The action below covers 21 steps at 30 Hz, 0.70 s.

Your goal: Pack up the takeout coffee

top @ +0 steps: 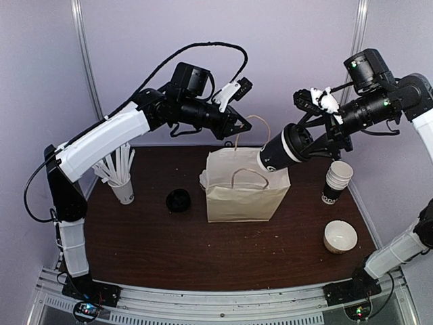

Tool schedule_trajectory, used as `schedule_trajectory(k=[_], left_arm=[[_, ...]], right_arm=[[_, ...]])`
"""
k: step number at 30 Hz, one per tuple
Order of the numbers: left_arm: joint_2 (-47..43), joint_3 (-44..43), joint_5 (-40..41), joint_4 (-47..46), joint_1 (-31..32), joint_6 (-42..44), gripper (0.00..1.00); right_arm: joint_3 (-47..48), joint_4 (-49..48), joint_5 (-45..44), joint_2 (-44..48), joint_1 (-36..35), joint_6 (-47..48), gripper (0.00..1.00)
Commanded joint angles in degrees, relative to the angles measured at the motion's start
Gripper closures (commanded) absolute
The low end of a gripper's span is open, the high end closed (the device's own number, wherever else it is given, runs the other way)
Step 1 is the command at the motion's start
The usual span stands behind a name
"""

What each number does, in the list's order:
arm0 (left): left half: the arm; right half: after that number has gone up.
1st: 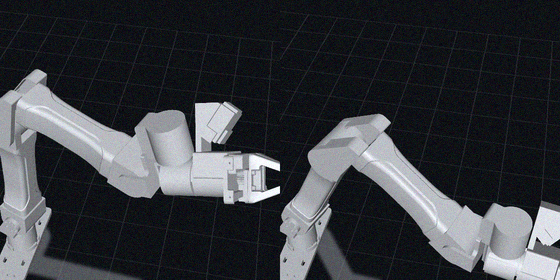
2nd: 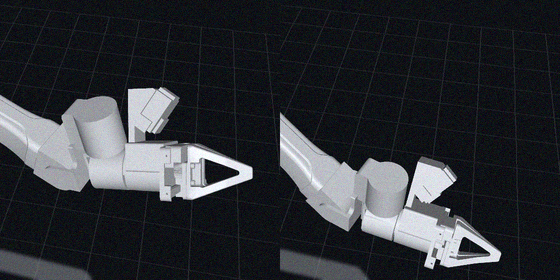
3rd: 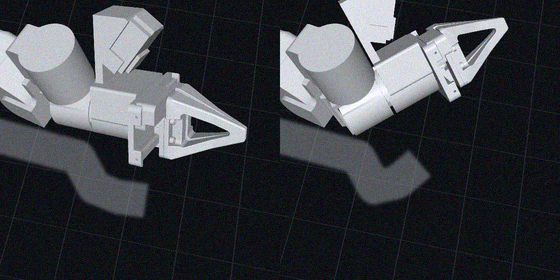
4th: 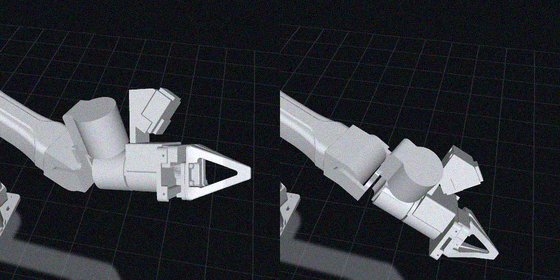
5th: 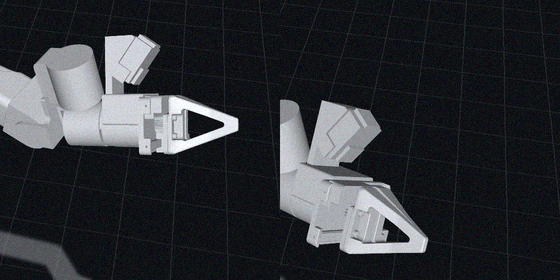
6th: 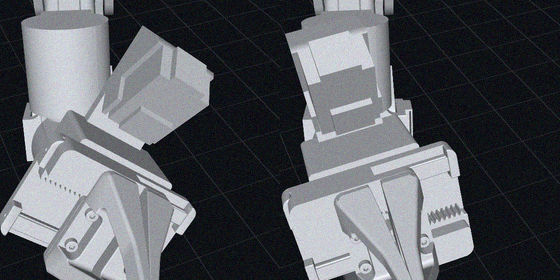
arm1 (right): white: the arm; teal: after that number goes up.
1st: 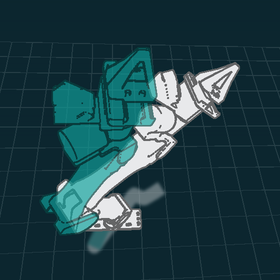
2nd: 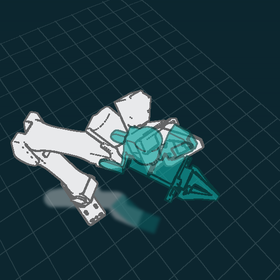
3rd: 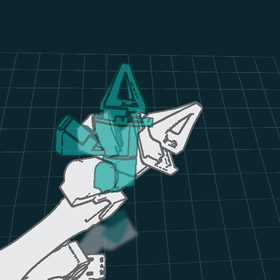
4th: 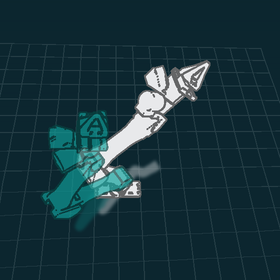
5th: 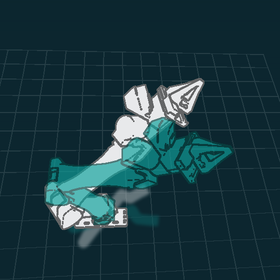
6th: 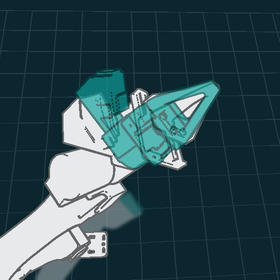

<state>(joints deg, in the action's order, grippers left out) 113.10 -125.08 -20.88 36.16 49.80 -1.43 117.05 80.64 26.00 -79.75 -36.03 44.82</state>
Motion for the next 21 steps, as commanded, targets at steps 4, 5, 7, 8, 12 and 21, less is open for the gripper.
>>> schedule_trajectory(k=[4, 5, 7, 8, 12, 21], left_arm=[[-2.61, 1.87, -1.69, -1.51, 0.68, -1.48, 1.00], [-2.88, 2.24, -1.73, -1.53, 0.77, -1.55, 1.00], [-3.51, 2.88, -1.69, -1.53, 1.11, -1.79, 1.00], [-3.89, 3.23, -1.63, -1.53, 1.23, -2.21, 1.00], [-5.61, 5.68, -1.44, -2.41, 2.23, -3.05, 0.98], [-9.22, 9.03, -1.81, -4.58, 3.61, -4.20, 0.84]], right_arm=[[0.32, -1.46, -7.75, -4.48, -7.15, -1.57, 0.27], [0.22, -1.64, -8.86, -5.06, -7.76, -1.59, 0.27], [0.11, -2.09, -11.07, -6.21, -9.01, -1.75, 0.27], [-0.02, -2.22, -11.85, -6.77, -9.71, -1.85, 0.28], [-2.55, -3.82, -15.14, -7.66, -13.03, -2.53, 0.28], [-6.44, -4.13, -21.32, -6.49, -18.79, -1.51, 0.28]])
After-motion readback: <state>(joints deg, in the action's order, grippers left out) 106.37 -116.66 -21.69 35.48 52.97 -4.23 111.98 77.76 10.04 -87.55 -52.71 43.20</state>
